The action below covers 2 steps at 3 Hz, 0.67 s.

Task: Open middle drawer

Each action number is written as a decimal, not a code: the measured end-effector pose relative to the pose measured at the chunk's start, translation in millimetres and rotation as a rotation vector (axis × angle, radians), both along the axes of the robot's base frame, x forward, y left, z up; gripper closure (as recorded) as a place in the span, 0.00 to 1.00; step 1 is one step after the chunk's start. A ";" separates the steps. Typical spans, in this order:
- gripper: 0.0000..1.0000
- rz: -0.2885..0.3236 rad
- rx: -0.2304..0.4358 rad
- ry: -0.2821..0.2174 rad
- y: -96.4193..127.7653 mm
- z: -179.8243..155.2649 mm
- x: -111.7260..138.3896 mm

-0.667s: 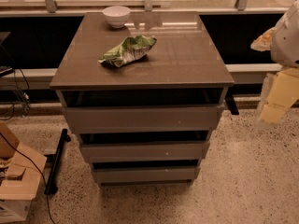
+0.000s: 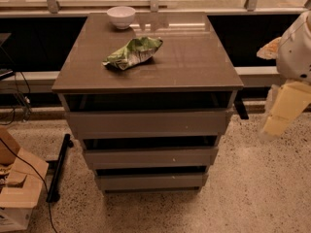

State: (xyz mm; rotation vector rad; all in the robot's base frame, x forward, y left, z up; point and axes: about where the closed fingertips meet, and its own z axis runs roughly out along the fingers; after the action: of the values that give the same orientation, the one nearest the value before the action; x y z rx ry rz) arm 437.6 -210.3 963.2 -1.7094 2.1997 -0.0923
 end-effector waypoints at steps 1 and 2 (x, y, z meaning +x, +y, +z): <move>0.00 0.003 0.059 -0.012 7.4 -29.7 2.9; 0.00 -0.018 0.138 -0.033 5.1 -65.9 11.0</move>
Offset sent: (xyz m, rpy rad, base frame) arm 0.0192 -0.0007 -0.1120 0.2284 -0.0319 -0.0389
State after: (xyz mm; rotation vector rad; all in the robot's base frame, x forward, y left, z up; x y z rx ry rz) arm 448.5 -205.3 897.4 -1.6029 2.1443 0.0261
